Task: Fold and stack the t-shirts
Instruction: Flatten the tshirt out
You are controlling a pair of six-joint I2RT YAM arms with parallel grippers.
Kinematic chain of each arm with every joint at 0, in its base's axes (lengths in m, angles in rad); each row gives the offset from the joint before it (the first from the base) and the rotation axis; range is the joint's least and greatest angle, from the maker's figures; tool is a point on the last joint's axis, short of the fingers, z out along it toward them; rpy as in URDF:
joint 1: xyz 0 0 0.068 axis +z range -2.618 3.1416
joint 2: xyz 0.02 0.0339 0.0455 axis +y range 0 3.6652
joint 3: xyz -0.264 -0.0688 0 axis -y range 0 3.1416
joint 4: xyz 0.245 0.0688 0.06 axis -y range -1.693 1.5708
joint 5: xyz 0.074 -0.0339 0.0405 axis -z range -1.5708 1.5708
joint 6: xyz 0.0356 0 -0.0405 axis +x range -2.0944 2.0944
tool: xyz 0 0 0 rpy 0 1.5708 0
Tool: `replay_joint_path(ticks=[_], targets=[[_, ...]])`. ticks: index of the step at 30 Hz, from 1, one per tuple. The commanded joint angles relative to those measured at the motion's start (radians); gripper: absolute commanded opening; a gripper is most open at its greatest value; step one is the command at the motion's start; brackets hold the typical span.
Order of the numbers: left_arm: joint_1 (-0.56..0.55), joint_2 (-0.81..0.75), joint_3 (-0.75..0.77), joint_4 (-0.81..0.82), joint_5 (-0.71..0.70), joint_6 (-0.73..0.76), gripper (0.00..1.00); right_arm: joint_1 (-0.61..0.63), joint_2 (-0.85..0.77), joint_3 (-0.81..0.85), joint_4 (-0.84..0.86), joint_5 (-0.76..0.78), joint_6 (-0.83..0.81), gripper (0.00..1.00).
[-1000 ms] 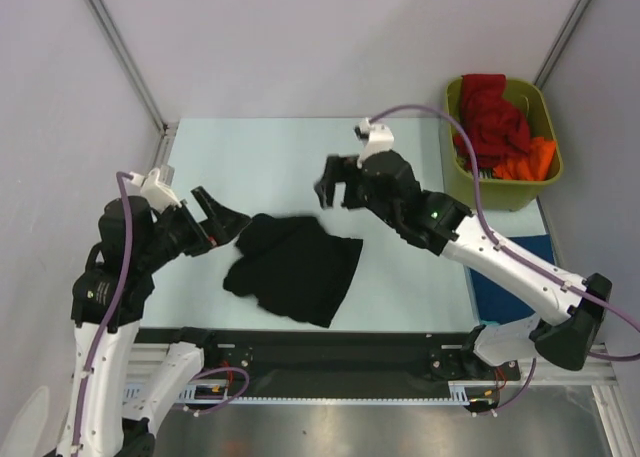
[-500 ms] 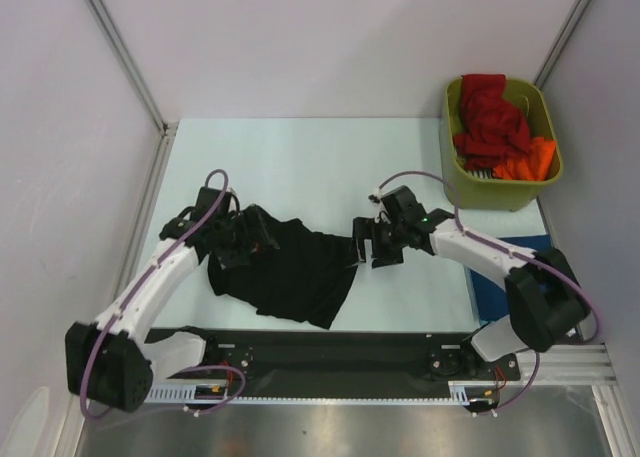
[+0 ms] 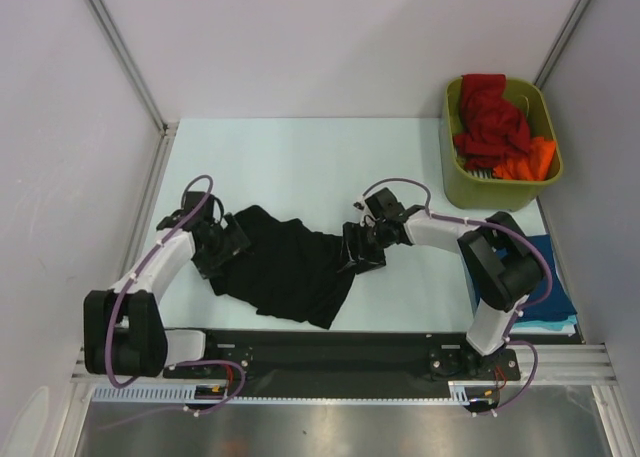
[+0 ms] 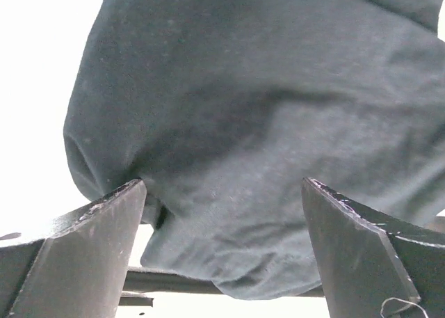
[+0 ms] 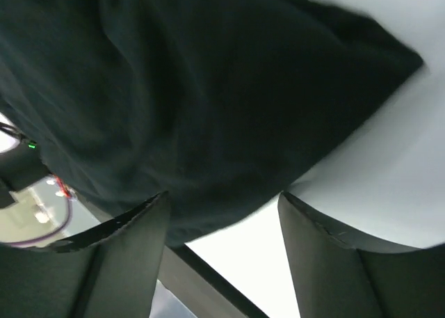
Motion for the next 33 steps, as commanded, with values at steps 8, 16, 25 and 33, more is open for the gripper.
replay_joint_path(ticks=[8, 16, 25, 33], targets=[[0.047, 0.041, -0.054, 0.154, 0.132, 0.062, 0.25, -0.008, 0.023, 0.065, 0.062, 0.036, 0.043, 0.00], [0.047, -0.365, 0.165, -0.103, 0.025, 0.088, 0.00, -0.003, -0.299, 0.338, -0.478, 0.375, -0.120, 0.00], [0.047, -0.785, 0.367, -0.157, 0.097, 0.045, 0.04, 0.034, -0.787, 0.431, -0.730, 0.515, -0.020, 0.00], [0.047, -0.422, 0.474, -0.178, 0.108, 0.084, 0.29, -0.109, -0.602, 0.540, -0.636, 0.477, -0.112, 0.00]])
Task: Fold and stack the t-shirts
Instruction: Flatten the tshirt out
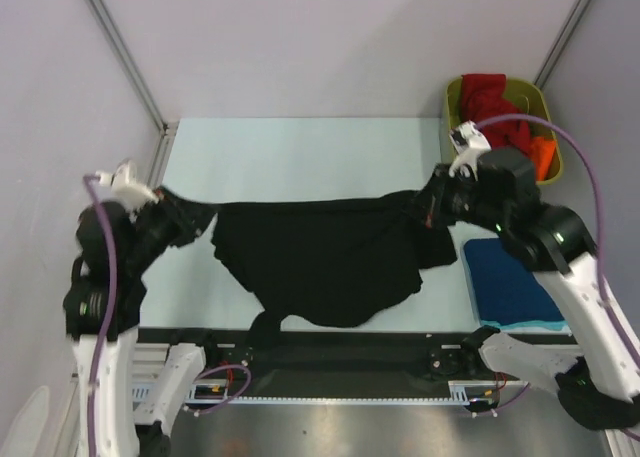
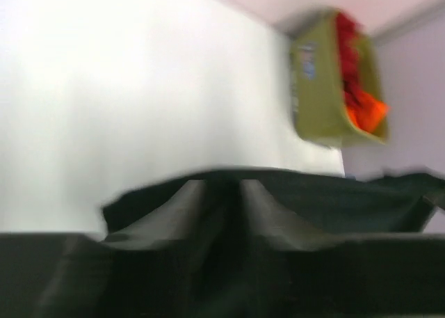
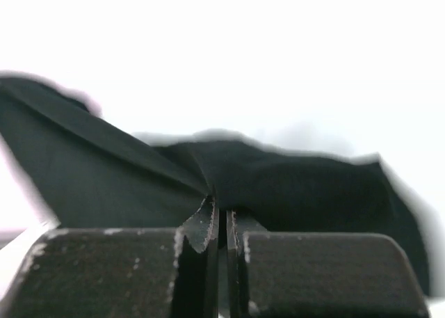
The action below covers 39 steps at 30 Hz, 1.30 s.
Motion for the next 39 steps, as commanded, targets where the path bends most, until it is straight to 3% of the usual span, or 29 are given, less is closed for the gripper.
replay_joint_path(ticks=[1, 2, 3, 4, 5, 8, 9, 10, 12, 15, 19, 22, 23, 25, 29, 30, 34, 35, 39], targets=[[0.017, 0.249, 0.034, -0.051, -0.156, 0.033, 0.45, -0.143, 0.257, 0.050, -0.006, 0.033, -0.088, 0.00], [0.017, 0.345, 0.051, -0.070, -0.191, 0.047, 0.59, -0.219, 0.313, 0.061, 0.038, -0.007, -0.102, 0.04], [0.017, 0.379, 0.057, -0.064, -0.207, 0.057, 0.65, -0.253, 0.379, 0.074, 0.054, -0.021, -0.099, 0.23], [0.017, 0.426, 0.063, -0.065, -0.247, 0.058, 0.81, -0.299, 0.487, 0.106, 0.034, -0.053, -0.087, 0.33], [0.017, 0.439, 0.065, -0.065, -0.262, 0.061, 0.89, -0.300, 0.543, 0.129, 0.014, -0.088, -0.086, 0.34], [-0.033, 0.450, 0.065, -0.049, -0.272, 0.071, 0.93, -0.288, 0.568, 0.083, -0.035, -0.071, -0.128, 0.53], [-0.058, 0.430, 0.048, -0.029, -0.264, 0.065, 0.94, -0.278, 0.547, 0.040, -0.031, -0.052, -0.154, 0.67], [-0.107, 0.415, -0.011, -0.013, -0.249, 0.055, 0.94, -0.283, 0.519, -0.019, -0.024, -0.047, -0.158, 0.69], [-0.167, 0.386, -0.099, 0.022, -0.195, -0.002, 0.92, -0.294, 0.440, -0.181, -0.014, -0.076, -0.175, 0.70], [-0.352, 0.350, -0.270, 0.054, -0.203, -0.080, 0.84, -0.286, 0.314, -0.382, 0.017, -0.121, -0.172, 0.70], [-0.555, 0.326, -0.482, 0.086, -0.137, -0.180, 0.78, -0.269, 0.180, -0.563, 0.061, -0.198, -0.114, 0.70], [-0.671, 0.317, -0.544, 0.100, -0.141, -0.223, 0.80, -0.237, 0.111, -0.664, 0.081, -0.199, -0.071, 0.69], [-0.699, 0.320, -0.550, 0.067, -0.158, -0.244, 0.87, -0.211, 0.103, -0.683, 0.088, -0.198, -0.060, 0.67], [-0.759, 0.314, -0.580, 0.044, -0.199, -0.281, 0.91, -0.186, 0.076, -0.715, 0.107, -0.208, -0.040, 0.66], [-0.817, 0.248, -0.680, 0.108, -0.189, -0.372, 0.69, -0.140, 0.053, -0.720, 0.106, -0.159, 0.042, 0.66], [-0.819, 0.237, -0.731, 0.112, -0.187, -0.387, 0.69, -0.139, 0.051, -0.720, 0.108, -0.146, 0.052, 0.66], [-0.808, 0.194, -0.806, 0.140, -0.284, -0.433, 0.83, -0.129, 0.059, -0.722, 0.141, -0.173, 0.084, 0.66], [-0.804, 0.183, -0.817, 0.151, -0.299, -0.459, 0.92, -0.126, 0.063, -0.722, 0.144, -0.181, 0.085, 0.66], [-0.750, 0.131, -0.898, 0.234, -0.252, -0.511, 0.92, -0.109, 0.063, -0.735, 0.150, -0.172, 0.101, 0.66]])
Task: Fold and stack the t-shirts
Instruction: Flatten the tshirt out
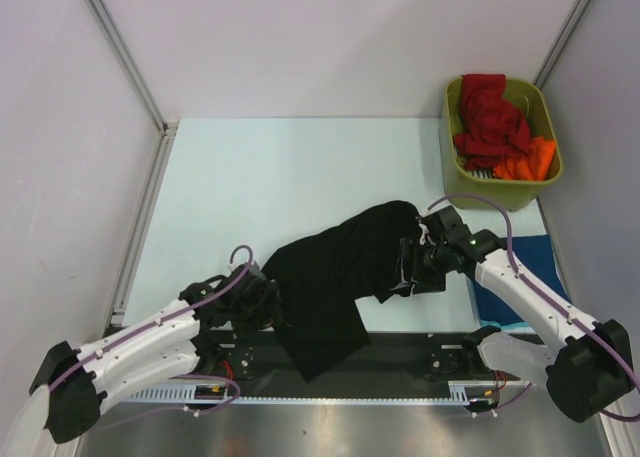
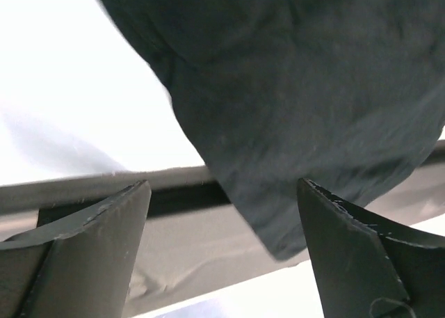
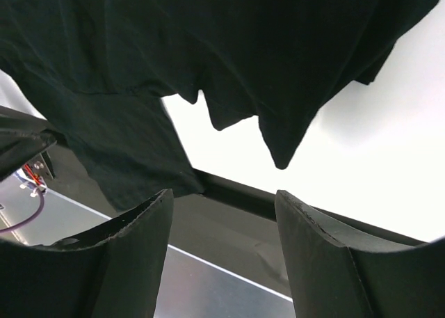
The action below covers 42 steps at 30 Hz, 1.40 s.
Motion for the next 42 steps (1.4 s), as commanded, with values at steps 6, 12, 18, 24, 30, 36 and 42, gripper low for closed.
replay_joint_path(ticks=[6, 12, 18, 24, 30, 36, 42], targets=[[0.069, -0.088, -0.119, 0.121, 0.004, -0.114, 0.81, 0.029, -0.027, -0.015, 0.029, 0.007, 0.049, 0.66], [0.095, -0.104, -0.114, 0.153, 0.005, -0.100, 0.70, 0.030, -0.027, -0.020, 0.023, 0.016, 0.047, 0.66], [0.097, 0.027, -0.096, 0.209, 0.085, -0.065, 0.61, 0.030, -0.020, -0.010, 0.032, 0.018, 0.049, 0.65], [0.097, 0.033, -0.071, 0.249, 0.116, -0.053, 0.51, 0.030, -0.020, -0.026, 0.050, 0.019, 0.052, 0.65], [0.104, -0.012, -0.044, 0.252, 0.118, -0.045, 0.31, 0.030, 0.008, -0.050, 0.075, 0.016, 0.055, 0.68], [0.132, -0.053, 0.060, 0.155, 0.067, 0.022, 0.00, 0.023, 0.058, -0.047, 0.047, 0.079, 0.040, 0.72], [0.158, -0.088, 0.414, -0.155, -0.253, 0.157, 0.00, -0.008, 0.083, -0.033, 0.069, 0.073, 0.026, 0.71]])
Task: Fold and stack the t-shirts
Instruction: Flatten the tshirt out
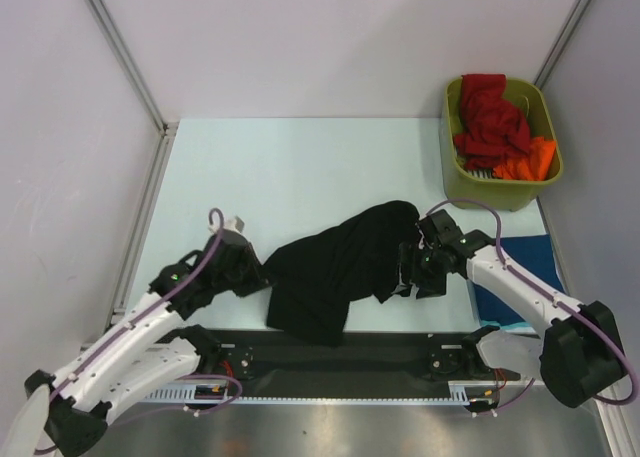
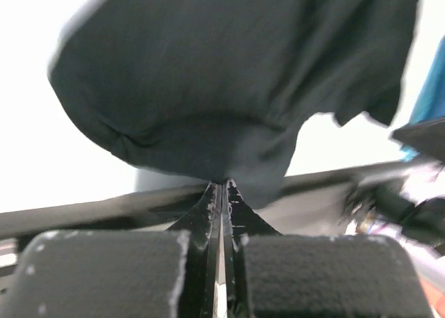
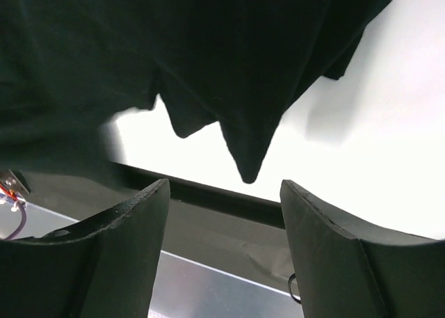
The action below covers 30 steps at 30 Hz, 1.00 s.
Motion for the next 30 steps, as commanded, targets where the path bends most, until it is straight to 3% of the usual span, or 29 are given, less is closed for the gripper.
replay_joint_path(ticks=[1, 6, 11, 18, 26, 30], targets=[[0.027, -0.004, 0.249, -0.195, -0.249, 0.120, 0.00, -0.019, 0.015, 0.020, 0.026, 0.008, -0.018, 0.70], [0.029, 0.056, 0.520, -0.249, -0.415, 0.222, 0.00, -0.024, 0.078, 0.057, 0.061, -0.046, -0.047, 0.70], [0.027, 0.127, 0.707, -0.248, -0.437, 0.305, 0.00, -0.010, 0.170, 0.047, 0.155, -0.144, -0.052, 0.69], [0.029, 0.187, 0.921, -0.257, -0.518, 0.399, 0.00, 0.007, 0.224, 0.054, 0.181, -0.141, -0.041, 0.66], [0.032, 0.223, 0.993, -0.205, -0.581, 0.473, 0.00, -0.036, 0.231, 0.091, 0.184, -0.185, -0.046, 0.70], [0.032, 0.231, 0.981, -0.193, -0.558, 0.471, 0.00, -0.057, 0.208, 0.073, 0.328, -0.271, 0.092, 0.70]])
